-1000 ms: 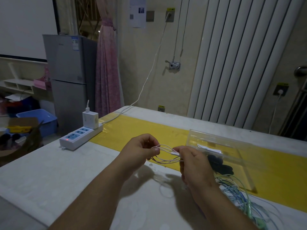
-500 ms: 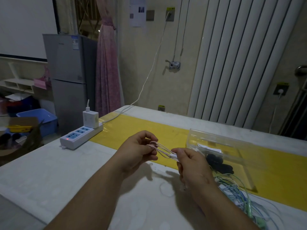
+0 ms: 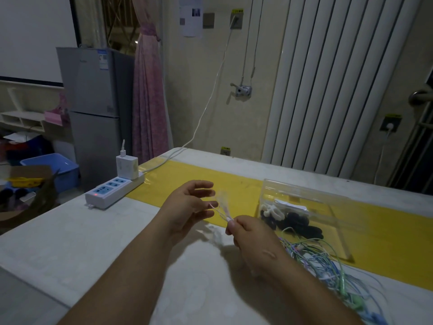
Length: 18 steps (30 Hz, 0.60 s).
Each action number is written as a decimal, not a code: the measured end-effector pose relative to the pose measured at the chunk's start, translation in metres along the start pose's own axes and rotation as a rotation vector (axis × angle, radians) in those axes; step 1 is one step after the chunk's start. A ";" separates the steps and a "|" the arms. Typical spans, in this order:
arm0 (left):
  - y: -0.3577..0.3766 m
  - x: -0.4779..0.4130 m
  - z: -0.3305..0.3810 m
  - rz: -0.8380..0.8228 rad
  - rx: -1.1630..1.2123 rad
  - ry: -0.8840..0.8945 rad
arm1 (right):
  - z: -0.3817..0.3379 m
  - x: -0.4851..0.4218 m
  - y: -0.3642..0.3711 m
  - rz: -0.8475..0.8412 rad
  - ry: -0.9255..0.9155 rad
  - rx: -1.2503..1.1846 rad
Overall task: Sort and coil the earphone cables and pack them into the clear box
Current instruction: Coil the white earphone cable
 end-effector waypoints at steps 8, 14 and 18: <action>0.013 0.007 -0.003 0.119 -0.279 -0.113 | 0.010 -0.004 -0.015 0.142 0.088 0.068; 0.049 0.018 -0.012 -0.252 -0.334 -0.246 | 0.019 -0.007 -0.015 0.068 0.155 0.164; 0.042 0.011 -0.015 -0.096 -0.402 -0.200 | 0.012 -0.001 -0.009 0.035 0.136 0.226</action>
Point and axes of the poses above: each hand's wrist, its own x-axis away from the middle knuckle, its own y-axis out of the palm, z = x × y, the point moved 9 cm from there along -x, towards the middle knuckle, and after that the axes turned 5 degrees about -y, right-handed, at the moved point
